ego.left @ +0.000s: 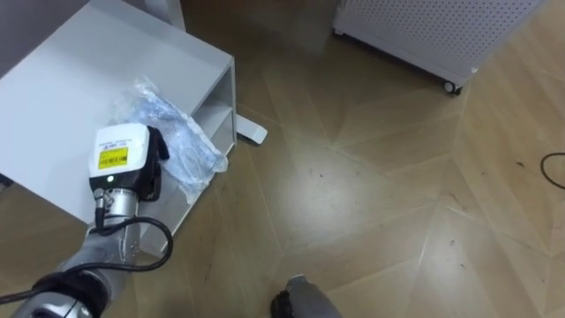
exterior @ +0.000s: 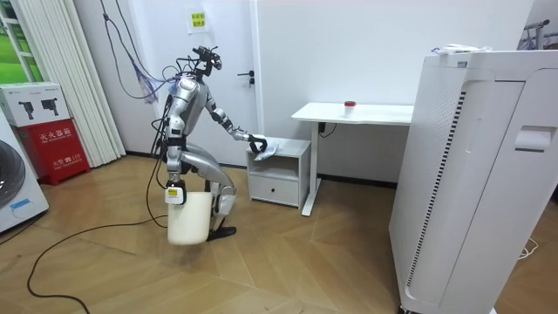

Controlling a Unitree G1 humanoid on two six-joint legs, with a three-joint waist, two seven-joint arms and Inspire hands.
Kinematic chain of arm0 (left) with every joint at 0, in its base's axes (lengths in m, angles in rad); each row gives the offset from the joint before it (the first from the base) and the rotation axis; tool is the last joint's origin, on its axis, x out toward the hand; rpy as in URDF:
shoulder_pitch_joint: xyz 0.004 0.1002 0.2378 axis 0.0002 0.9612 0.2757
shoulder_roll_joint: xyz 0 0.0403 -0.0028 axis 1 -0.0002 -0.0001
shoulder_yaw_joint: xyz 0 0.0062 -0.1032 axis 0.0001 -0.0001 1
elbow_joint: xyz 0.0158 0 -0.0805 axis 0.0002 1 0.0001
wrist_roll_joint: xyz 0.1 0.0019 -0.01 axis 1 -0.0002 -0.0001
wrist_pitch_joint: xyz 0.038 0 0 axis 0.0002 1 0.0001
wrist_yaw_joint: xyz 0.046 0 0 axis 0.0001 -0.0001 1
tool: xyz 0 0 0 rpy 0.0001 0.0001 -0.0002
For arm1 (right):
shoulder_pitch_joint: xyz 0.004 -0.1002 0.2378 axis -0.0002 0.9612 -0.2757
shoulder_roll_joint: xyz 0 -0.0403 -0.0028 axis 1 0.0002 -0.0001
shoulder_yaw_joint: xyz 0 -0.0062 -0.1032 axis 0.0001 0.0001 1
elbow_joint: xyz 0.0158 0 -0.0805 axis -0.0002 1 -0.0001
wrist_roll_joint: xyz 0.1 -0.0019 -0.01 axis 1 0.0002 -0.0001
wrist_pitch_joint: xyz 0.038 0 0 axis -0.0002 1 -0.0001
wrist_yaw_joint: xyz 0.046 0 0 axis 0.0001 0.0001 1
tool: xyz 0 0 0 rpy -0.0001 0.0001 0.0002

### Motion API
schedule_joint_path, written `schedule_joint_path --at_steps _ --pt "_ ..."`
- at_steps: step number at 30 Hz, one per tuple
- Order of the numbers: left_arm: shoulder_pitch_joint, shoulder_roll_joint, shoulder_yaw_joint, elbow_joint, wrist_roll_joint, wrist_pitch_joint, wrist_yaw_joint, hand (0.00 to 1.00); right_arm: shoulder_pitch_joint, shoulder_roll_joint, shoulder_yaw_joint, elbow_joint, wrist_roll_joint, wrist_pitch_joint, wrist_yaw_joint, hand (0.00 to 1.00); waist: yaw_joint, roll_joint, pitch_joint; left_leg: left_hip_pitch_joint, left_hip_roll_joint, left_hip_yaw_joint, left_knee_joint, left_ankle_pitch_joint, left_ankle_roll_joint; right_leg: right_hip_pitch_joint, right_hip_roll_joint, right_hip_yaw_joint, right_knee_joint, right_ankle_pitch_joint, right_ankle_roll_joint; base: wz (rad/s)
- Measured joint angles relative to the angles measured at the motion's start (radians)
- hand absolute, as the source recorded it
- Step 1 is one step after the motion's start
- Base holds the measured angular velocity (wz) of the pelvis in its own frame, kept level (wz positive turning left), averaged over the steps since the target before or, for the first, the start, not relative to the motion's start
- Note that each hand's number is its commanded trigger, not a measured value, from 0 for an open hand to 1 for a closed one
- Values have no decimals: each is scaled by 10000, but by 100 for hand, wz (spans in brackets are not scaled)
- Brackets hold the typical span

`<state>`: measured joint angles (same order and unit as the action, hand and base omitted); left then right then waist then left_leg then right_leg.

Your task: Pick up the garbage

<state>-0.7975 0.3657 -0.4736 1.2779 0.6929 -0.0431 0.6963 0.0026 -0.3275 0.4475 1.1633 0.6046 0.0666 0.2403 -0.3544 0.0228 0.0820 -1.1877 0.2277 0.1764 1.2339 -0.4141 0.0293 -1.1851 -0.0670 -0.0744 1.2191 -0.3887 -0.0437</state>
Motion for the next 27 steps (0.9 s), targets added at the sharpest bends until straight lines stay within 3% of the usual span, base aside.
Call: schedule_joint_path --at_steps 22,27 --pt "146 -11 10 -4 424 2 -137 100 128 -137 -85 -31 318 -14 28 100 72 68 0 165 -13 4 -25 -3 -11 203 -19 -43 -7 -38 -44 0" --pt "387 -29 24 -3 304 -116 -42 100 288 -146 -5 -33 320 -259 -132 100 67 57 5 474 -128 43 -158 20 -46 432 -32 41 -15 -80 -26 3"
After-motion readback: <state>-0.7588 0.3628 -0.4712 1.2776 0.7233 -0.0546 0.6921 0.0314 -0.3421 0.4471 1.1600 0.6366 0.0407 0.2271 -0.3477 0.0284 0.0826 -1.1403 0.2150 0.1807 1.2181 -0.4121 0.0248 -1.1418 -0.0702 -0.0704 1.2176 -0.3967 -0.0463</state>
